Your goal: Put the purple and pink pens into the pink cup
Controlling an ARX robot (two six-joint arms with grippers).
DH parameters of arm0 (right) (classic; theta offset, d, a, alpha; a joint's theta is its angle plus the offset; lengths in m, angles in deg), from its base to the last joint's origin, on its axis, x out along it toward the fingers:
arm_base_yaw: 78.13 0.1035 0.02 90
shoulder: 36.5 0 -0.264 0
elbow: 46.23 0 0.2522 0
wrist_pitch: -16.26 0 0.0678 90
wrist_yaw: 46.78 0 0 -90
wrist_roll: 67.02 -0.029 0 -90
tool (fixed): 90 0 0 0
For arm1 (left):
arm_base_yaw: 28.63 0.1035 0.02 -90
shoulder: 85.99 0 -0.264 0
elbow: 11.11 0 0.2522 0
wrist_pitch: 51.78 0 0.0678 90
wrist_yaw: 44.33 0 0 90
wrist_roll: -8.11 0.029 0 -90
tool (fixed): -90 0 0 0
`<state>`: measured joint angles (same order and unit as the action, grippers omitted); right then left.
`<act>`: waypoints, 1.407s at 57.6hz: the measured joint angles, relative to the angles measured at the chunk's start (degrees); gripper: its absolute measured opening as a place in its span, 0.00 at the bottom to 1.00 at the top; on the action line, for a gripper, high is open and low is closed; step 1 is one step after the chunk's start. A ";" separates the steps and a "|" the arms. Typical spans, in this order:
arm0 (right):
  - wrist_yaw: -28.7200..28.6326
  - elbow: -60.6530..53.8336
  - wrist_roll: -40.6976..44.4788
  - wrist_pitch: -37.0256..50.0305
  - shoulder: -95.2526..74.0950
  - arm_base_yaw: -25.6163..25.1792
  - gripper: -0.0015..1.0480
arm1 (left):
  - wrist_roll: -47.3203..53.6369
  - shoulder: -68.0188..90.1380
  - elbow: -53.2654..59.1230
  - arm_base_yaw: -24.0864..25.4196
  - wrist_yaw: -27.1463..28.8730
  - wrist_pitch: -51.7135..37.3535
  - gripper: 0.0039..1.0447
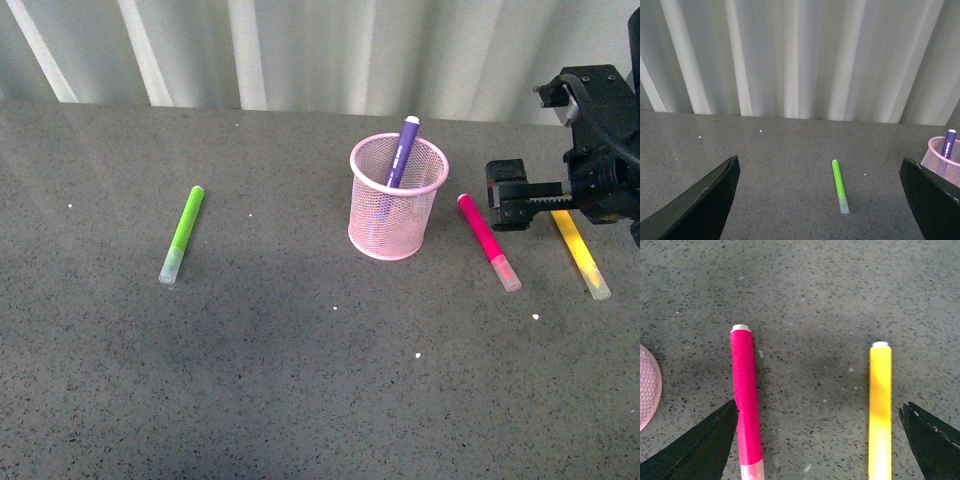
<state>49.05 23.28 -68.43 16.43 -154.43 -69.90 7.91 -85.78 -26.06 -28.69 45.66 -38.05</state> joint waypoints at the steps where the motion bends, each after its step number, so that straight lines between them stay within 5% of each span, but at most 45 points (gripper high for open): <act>1: -0.17 0.24 0.13 0.00 -0.31 0.24 0.93 | 0.00 0.00 0.00 0.00 0.02 0.00 0.94; 53: -4.42 8.98 0.48 2.99 -12.31 1.95 0.93 | 0.00 0.00 0.00 0.00 0.00 0.00 0.94; 81: -4.85 9.86 0.04 5.01 -13.77 0.90 0.26 | 0.00 0.00 0.00 0.00 0.00 0.00 0.94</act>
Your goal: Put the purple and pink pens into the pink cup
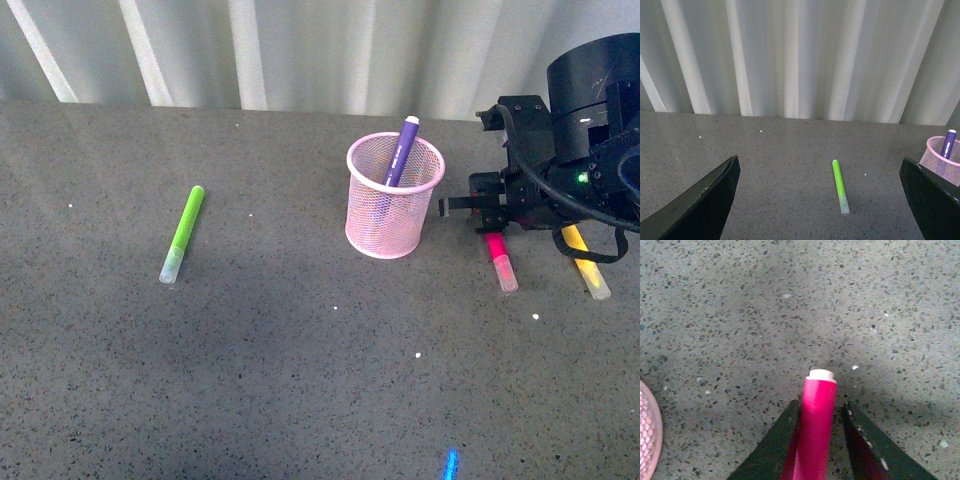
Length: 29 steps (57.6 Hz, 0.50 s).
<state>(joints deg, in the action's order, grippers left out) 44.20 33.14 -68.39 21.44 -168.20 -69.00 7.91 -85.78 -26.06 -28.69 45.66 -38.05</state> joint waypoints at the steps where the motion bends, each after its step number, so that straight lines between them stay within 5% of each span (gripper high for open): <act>1: 0.02 -0.02 -0.02 0.13 0.00 -0.13 0.23 | 0.00 0.00 0.00 0.00 0.00 0.00 0.94; 8: 0.00 -0.98 -0.07 1.25 0.39 -0.79 0.12 | 0.00 0.00 0.00 0.00 0.00 0.00 0.94; 20: 0.61 -5.14 -0.48 3.63 4.31 -1.79 0.12 | 0.00 0.00 0.00 0.00 0.00 0.00 0.94; 29: 1.75 -12.15 -0.17 15.30 15.80 -2.21 0.12 | -0.02 0.00 0.00 0.00 0.00 0.00 0.94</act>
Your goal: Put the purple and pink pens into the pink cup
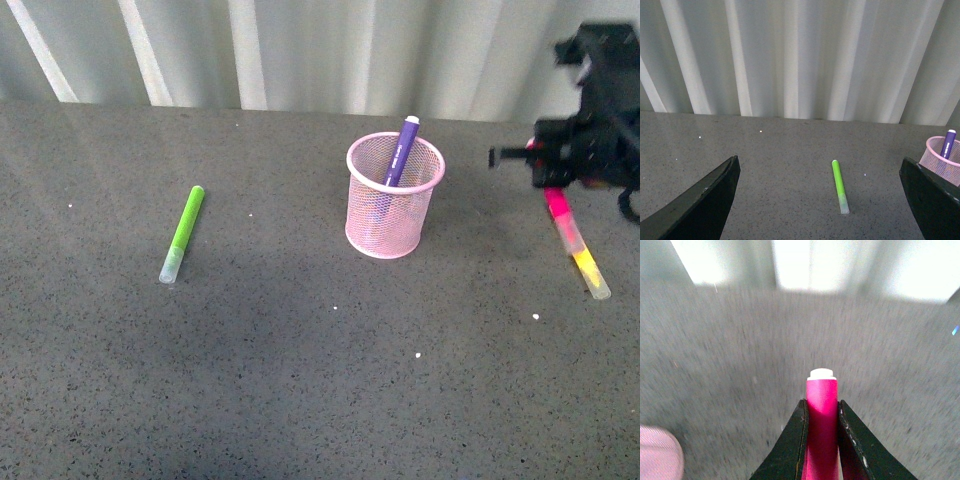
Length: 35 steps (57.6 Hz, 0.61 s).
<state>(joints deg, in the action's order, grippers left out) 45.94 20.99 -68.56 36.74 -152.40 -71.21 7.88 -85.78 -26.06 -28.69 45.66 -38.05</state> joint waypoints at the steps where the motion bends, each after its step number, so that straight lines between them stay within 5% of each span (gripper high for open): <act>1: -0.22 -0.44 -0.04 0.96 0.90 0.02 0.12 | 0.00 0.00 0.00 0.00 0.00 0.00 0.94; 20: -9.73 -13.44 7.82 36.70 13.25 8.85 0.12 | 0.02 0.00 0.00 0.00 0.00 0.00 0.94; 35: -12.50 -11.63 11.34 45.22 2.73 12.15 0.12 | 0.02 0.00 0.00 0.00 0.00 0.00 0.94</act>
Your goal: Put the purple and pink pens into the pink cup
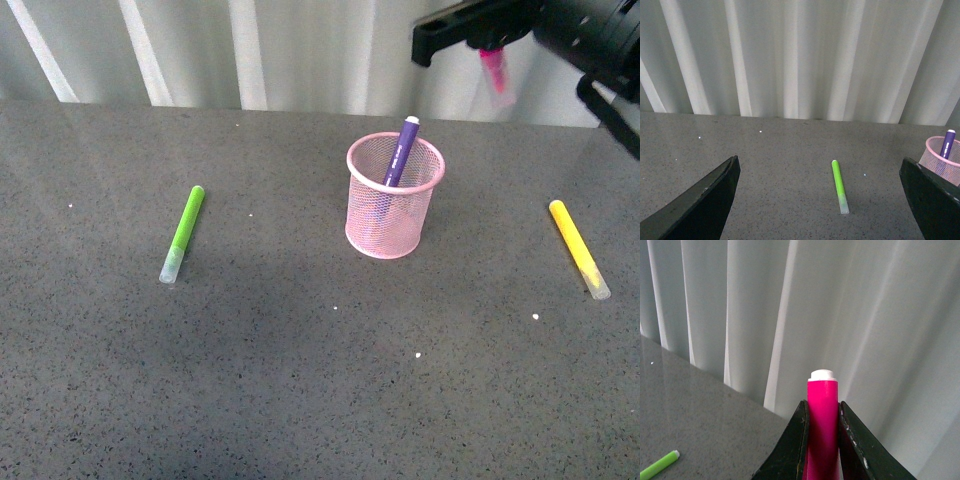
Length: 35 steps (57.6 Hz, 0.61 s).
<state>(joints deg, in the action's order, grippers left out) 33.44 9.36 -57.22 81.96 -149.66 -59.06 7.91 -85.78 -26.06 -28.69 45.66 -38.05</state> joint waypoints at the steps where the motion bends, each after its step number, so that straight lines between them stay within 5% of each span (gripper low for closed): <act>1: -0.13 0.04 0.15 0.00 -0.61 0.09 0.12 | 0.00 0.00 0.00 0.00 0.00 0.00 0.94; 35: -1.25 15.63 -2.49 -0.04 -15.72 3.04 0.12 | -0.02 -0.02 0.00 0.00 0.00 0.00 0.94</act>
<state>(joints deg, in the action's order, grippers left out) 32.20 24.99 -59.71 81.91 -165.38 -56.02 7.88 -85.81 -26.06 -28.69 45.66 -38.05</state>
